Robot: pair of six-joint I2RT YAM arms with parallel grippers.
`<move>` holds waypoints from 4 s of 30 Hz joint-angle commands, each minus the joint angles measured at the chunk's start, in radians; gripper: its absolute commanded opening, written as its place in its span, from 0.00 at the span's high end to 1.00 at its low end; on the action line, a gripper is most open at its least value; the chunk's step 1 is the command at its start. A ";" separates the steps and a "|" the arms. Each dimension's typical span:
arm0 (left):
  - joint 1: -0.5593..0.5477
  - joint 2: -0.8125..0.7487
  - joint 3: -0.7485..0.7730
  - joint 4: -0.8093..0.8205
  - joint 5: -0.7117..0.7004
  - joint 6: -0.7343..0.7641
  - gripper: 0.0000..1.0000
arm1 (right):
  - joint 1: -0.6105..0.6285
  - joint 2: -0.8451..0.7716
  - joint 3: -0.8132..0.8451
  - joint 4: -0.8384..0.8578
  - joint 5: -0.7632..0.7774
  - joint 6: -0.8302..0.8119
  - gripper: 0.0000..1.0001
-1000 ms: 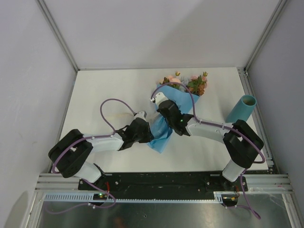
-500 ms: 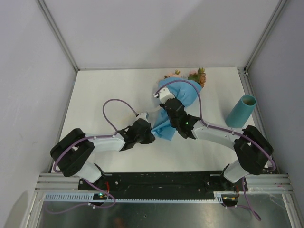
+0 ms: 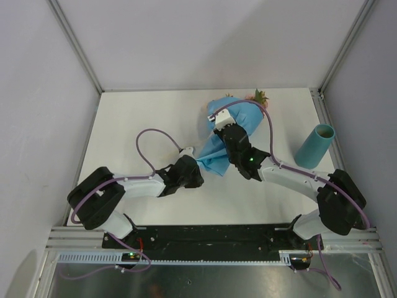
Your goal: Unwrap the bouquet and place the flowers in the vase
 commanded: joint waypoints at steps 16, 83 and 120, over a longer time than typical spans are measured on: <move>-0.018 0.001 0.023 -0.027 -0.049 -0.012 0.69 | -0.016 -0.182 0.016 -0.030 -0.110 0.113 1.00; -0.076 -0.290 -0.149 -0.014 -0.011 0.002 0.60 | -0.195 -0.007 -0.059 -0.400 -0.959 0.410 0.55; -0.084 -0.198 -0.134 0.025 -0.022 -0.007 0.97 | -0.225 0.159 0.127 -0.486 -1.202 0.397 0.52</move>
